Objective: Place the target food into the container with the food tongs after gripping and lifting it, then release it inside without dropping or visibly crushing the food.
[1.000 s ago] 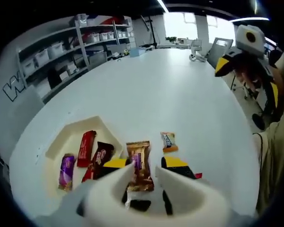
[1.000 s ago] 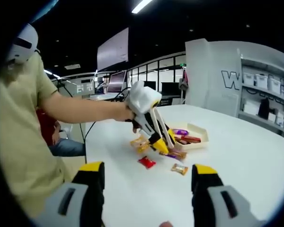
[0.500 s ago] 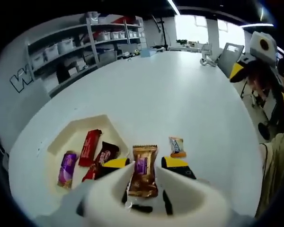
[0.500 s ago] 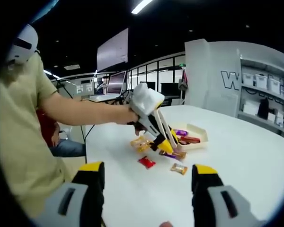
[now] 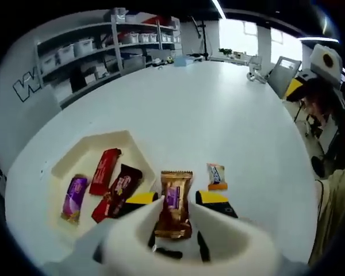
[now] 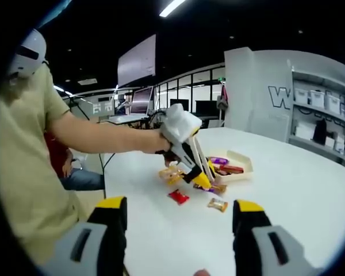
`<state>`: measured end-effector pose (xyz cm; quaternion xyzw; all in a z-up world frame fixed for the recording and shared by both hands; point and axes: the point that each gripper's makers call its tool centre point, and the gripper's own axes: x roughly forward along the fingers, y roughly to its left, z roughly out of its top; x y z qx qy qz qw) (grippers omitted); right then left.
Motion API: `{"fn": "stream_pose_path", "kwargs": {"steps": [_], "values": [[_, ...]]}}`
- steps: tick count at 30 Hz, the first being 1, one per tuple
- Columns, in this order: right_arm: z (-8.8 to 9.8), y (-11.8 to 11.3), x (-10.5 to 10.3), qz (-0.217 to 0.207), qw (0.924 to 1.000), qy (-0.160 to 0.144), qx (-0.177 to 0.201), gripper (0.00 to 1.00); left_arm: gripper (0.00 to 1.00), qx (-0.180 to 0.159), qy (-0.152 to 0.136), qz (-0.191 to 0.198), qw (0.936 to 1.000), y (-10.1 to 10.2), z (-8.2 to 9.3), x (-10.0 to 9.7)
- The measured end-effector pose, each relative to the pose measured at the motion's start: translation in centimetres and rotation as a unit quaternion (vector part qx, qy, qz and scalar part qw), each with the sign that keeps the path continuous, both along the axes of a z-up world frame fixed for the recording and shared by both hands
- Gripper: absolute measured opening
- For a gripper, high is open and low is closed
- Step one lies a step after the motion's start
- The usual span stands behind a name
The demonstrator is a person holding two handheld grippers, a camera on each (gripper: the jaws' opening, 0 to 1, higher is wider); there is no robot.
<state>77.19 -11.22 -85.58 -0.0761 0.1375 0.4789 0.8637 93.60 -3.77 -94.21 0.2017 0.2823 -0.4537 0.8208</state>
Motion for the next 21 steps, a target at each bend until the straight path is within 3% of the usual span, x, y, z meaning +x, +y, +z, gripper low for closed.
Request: {"fn": "stream_pose_path", "kwargs": {"steps": [4,21], "values": [[0.00,-0.06,0.01,0.000,1.0000,0.000,0.001,0.73,0.26,-0.014,0.009,0.004,0.9998,-0.08,0.10,0.04],[0.01,0.12,-0.01,0.001,1.0000,-0.001,0.001,0.73,0.24,-0.011,0.011,-0.003,0.9999,-0.30,-0.37,0.00]]}}
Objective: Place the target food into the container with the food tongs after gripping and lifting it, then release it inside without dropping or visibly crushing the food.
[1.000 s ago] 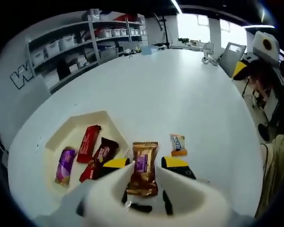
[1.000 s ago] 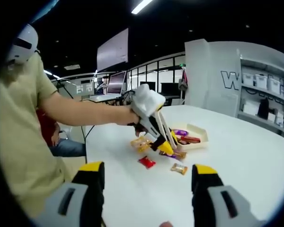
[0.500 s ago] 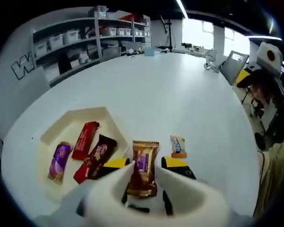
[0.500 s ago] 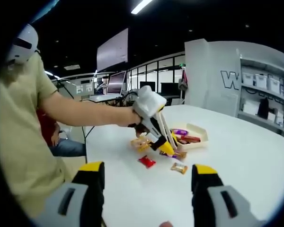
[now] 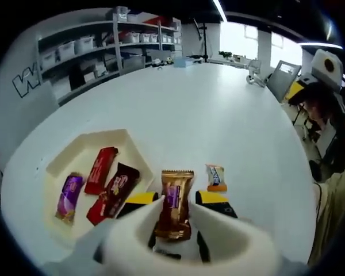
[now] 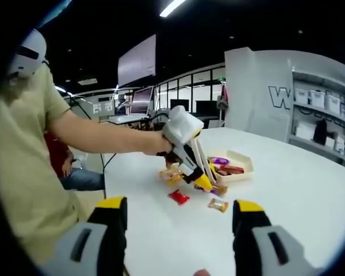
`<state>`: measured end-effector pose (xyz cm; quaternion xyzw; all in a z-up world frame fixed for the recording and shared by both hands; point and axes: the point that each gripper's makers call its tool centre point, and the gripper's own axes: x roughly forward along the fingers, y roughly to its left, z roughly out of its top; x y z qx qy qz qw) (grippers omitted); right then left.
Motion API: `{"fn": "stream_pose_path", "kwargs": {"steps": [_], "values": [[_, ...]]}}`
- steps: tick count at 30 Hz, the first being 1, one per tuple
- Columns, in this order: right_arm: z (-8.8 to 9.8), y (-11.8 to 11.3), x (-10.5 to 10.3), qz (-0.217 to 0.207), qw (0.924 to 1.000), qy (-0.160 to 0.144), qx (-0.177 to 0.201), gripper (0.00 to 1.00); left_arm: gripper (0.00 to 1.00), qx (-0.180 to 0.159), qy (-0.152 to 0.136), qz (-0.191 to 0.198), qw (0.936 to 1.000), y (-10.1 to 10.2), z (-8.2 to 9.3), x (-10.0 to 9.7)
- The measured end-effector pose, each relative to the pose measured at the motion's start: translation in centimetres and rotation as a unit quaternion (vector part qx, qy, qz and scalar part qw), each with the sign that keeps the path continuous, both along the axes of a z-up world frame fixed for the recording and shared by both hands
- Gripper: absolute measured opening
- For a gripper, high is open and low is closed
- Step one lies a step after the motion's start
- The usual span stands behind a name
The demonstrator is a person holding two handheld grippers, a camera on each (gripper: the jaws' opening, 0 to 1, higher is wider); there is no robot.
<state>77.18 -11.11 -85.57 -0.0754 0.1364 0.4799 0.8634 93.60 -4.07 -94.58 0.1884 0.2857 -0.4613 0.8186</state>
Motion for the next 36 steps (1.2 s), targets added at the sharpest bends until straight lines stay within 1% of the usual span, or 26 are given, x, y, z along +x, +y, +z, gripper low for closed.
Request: {"fn": "stream_pose_path", "kwargs": {"steps": [4,7,9,13,17,22,25,31,36], "values": [[0.0,0.0,-0.1,0.000,1.0000,0.000,-0.001,0.73,0.23,-0.001,-0.003,0.002,1.0000,0.1,0.2,-0.2],[-0.1,-0.2,-0.1,-0.001,1.0000,0.001,-0.003,0.73,0.22,-0.007,0.000,-0.002,1.0000,0.1,0.7,-0.4],[-0.1,-0.1,-0.1,-0.001,1.0000,0.001,-0.002,0.73,0.22,-0.008,-0.004,-0.005,0.9999,0.1,1.0,-0.4],[-0.1,0.0,-0.1,-0.001,1.0000,0.001,-0.002,0.73,0.22,-0.011,-0.009,-0.014,0.9998,0.0,2.0,-0.7],[-0.1,0.1,-0.1,0.001,1.0000,0.001,-0.001,0.73,0.21,-0.008,-0.012,-0.022,0.9997,0.1,2.6,-0.7],[-0.2,0.1,-0.1,0.000,1.0000,0.002,-0.001,0.73,0.21,-0.020,-0.009,-0.026,0.9994,0.1,3.7,-0.8],[-0.2,0.1,-0.1,0.000,1.0000,0.002,0.000,0.73,0.21,-0.019,-0.011,-0.031,0.9993,0.1,4.2,-0.8],[-0.2,0.0,-0.1,0.000,1.0000,0.003,0.001,0.73,0.21,-0.027,-0.016,-0.026,0.9992,0.6,5.4,0.1],[-0.2,0.0,-0.1,-0.001,1.0000,0.003,0.000,0.73,0.21,-0.026,-0.026,-0.016,0.9992,1.3,6.4,1.4]]}}
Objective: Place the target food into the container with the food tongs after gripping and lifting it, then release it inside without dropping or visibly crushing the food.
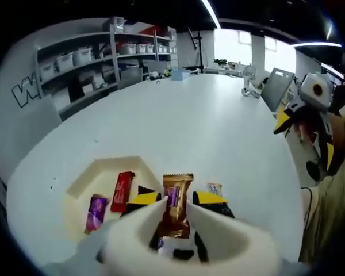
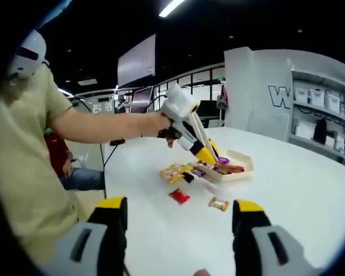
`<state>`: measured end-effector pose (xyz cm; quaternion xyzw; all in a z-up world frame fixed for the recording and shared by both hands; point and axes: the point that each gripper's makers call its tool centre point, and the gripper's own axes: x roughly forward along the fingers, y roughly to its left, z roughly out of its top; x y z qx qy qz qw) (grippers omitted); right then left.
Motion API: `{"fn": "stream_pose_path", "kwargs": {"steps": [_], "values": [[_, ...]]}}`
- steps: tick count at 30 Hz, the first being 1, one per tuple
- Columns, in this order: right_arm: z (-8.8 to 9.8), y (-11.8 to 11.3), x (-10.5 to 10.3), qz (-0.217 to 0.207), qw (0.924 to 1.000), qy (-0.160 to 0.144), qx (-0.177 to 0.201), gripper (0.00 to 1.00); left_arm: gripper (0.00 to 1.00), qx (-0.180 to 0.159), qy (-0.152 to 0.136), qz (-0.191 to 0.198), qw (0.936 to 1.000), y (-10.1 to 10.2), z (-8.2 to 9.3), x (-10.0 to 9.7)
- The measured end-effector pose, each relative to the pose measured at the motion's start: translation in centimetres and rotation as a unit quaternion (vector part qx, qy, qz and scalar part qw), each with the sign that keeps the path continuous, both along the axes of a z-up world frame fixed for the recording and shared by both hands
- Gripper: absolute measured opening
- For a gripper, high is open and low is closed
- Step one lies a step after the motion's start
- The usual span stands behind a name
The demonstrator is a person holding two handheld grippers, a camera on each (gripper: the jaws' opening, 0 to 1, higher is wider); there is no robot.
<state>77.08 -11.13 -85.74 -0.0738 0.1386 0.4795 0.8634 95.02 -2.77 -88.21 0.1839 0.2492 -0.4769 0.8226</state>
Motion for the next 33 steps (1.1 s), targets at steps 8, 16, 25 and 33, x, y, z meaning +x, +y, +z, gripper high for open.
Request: {"fn": "stream_pose_path", "kwargs": {"steps": [8,16,25,33], "values": [[0.3,-0.1,0.1,0.000,1.0000,-0.003,-0.001,0.73,0.20,-0.001,-0.010,0.019,0.9998,1.1,1.0,2.0],[0.4,-0.3,0.3,-0.001,1.0000,-0.004,-0.002,0.73,0.20,-0.002,-0.016,0.038,0.9992,1.9,1.6,3.8],[0.6,-0.4,0.3,-0.001,1.0000,-0.006,-0.002,0.73,0.20,-0.001,-0.023,0.056,0.9982,2.4,2.1,5.6],[0.5,-0.6,0.3,-0.003,1.0000,-0.005,-0.003,0.73,0.20,0.000,-0.033,0.069,0.9970,2.7,2.6,7.5]]}}
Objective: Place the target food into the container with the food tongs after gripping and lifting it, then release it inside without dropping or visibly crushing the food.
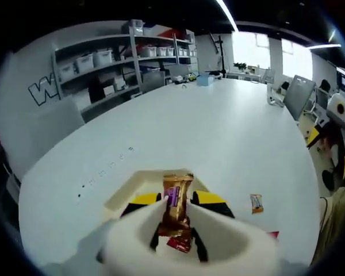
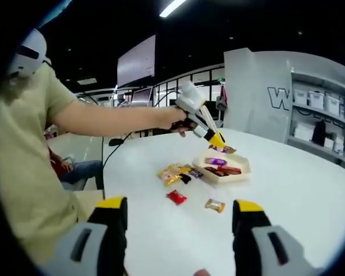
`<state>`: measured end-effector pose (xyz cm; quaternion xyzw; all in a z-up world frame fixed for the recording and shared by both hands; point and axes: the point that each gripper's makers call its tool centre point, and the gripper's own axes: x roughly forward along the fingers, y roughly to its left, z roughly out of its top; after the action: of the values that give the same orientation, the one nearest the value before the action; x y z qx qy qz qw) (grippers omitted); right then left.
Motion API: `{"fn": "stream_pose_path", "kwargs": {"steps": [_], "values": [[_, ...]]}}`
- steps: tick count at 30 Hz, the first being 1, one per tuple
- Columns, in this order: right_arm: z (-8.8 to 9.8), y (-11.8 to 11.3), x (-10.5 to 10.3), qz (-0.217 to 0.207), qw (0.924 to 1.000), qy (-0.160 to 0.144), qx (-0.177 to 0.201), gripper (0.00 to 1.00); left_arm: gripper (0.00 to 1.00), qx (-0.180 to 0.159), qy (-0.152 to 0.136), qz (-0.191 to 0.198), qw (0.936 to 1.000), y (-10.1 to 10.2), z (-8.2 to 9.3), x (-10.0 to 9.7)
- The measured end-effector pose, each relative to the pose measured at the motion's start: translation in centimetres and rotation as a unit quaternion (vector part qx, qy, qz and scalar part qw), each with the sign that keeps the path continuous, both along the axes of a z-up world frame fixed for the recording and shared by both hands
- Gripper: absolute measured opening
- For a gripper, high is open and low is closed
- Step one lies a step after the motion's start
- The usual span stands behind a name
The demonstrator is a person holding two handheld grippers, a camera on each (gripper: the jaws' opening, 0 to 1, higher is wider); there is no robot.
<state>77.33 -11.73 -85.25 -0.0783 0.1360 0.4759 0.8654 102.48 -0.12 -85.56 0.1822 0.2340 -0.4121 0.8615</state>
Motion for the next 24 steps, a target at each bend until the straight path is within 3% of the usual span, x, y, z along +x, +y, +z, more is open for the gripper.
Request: {"fn": "stream_pose_path", "kwargs": {"steps": [8,24], "values": [[-0.1,-0.2,0.1,-0.001,1.0000,0.001,0.000,0.73,0.21,-0.004,-0.007,0.018,0.9998,-0.2,0.3,1.9],[-0.2,-0.7,0.3,-0.006,1.0000,0.003,-0.002,0.73,0.21,0.009,-0.012,0.043,0.9989,0.1,-0.9,4.2]]}}
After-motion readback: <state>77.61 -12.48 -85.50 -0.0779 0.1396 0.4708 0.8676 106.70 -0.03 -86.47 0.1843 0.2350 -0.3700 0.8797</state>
